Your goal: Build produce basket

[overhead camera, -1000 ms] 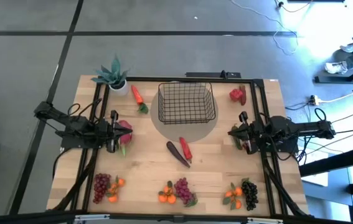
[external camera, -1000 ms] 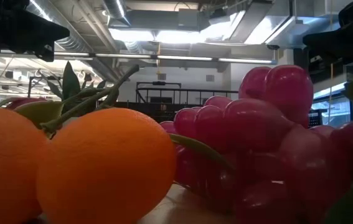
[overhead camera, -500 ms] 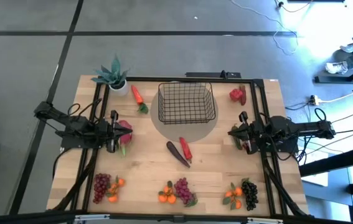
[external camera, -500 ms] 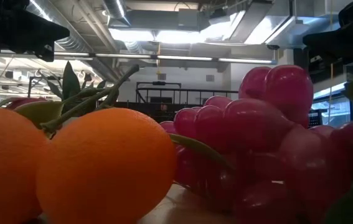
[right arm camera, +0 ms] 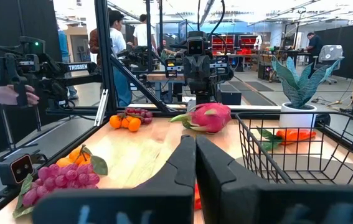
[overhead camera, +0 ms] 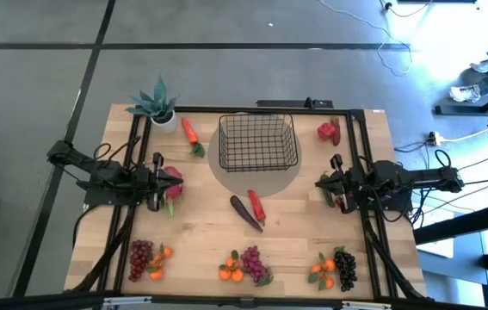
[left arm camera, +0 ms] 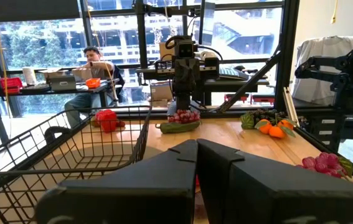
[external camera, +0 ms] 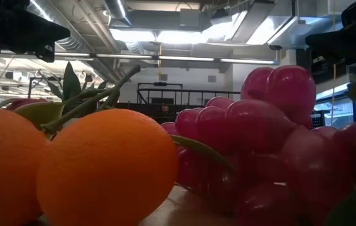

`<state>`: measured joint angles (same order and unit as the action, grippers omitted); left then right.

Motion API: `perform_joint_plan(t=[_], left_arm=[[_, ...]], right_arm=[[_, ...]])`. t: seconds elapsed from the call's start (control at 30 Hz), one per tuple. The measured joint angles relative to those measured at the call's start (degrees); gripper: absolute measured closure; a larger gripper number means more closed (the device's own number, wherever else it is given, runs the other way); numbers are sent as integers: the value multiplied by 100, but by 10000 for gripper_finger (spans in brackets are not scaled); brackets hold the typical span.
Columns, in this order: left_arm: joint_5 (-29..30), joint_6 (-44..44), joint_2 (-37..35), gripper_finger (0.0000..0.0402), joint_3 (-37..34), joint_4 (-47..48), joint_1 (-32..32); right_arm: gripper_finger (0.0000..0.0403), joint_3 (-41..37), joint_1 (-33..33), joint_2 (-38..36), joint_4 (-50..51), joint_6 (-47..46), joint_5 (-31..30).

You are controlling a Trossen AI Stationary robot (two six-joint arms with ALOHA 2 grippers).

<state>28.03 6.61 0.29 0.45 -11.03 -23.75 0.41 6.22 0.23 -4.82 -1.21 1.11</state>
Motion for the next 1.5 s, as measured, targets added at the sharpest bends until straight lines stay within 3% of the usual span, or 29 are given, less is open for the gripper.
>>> perform_joint_plan(t=[0.17,0.37,0.6,0.83,1.07,1.27,1.4,1.5], left_arm=[[79,182,0,401,-1,-63,-1],[741,164,22,401,371,-335,-2],[1405,-120,535,401,1809,1244,-1],[1840,-1431,1510,401,3112,2994,-2],[1815,-3192,2653,401,4196,4702,-2],[1388,-5233,3381,401,4871,6380,4],[783,-7046,3545,401,4955,7218,133],[288,-7914,3545,401,4955,7637,258]], right_arm=[[402,0,1,1,0,-291,-3],[402,1,2,2,-136,-112,-4],[402,45,2,2,-414,346,-120],[402,588,2,343,-269,702,-928],[402,1680,0,1553,392,729,-1274],[402,3293,2,3011,1896,214,-1678],[402,4369,-8,3850,2827,-343,-1819],[402,5047,-9,4377,3485,-743,-1815]])
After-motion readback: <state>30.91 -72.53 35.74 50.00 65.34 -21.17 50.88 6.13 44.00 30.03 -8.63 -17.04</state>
